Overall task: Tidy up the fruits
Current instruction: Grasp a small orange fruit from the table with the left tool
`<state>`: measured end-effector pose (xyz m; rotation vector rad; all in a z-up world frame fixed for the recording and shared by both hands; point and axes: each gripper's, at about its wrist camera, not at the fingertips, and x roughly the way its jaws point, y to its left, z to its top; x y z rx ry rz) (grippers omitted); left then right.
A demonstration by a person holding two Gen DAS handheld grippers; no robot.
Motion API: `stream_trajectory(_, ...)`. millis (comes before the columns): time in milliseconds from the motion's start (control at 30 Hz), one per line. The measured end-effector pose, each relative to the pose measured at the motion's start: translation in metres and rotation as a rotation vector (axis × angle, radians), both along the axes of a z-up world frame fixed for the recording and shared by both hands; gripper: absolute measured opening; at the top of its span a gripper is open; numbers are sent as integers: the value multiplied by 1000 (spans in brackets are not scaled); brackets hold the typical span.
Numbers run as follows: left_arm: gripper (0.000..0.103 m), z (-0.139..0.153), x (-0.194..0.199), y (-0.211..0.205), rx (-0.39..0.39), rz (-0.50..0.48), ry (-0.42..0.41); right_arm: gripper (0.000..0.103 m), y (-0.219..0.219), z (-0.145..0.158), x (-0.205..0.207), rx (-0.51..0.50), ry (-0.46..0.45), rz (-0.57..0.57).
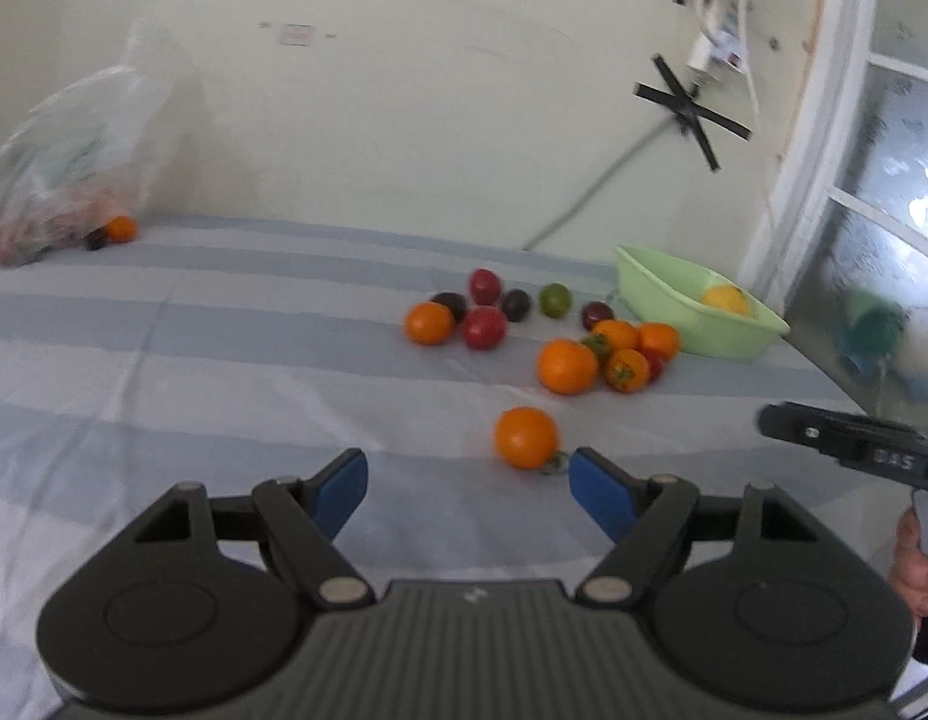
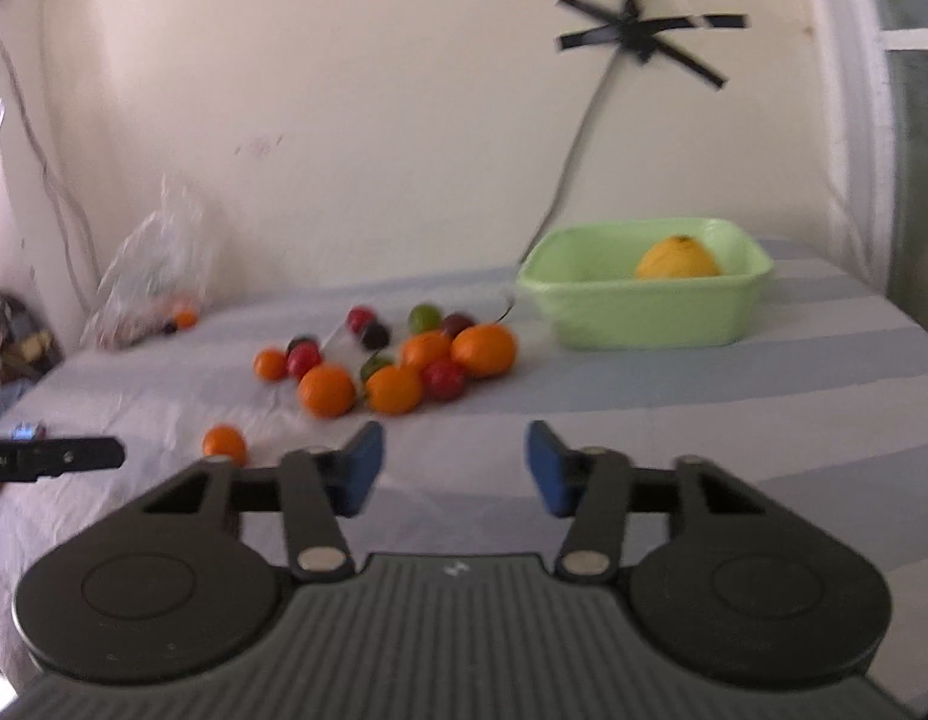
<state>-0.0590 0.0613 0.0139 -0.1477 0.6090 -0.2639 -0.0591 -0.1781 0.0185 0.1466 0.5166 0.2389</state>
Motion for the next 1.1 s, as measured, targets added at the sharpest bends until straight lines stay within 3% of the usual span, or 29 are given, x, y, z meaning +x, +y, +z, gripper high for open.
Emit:
stream_trajectory(200,76,-1,15,-30,34,-81,-9,40,18,-5,12,-72,-6,85)
stream_trajectory(367,75,-6,23,-44,77,-85,-25,38,33,-3,27,-138,-30,140)
stream_trajectory(633,61,-17,33,-45,121,-59,-2,38,52,-3,50,-209,-51,211)
stream_trajectory(900,40,-23,41,-35,75,-54,13,38,31,-7,63,-182,-29,115)
stream_trajectory(1100,39,-23,43,-33,53,-55,15,36,6,-15,78,-117,44,56)
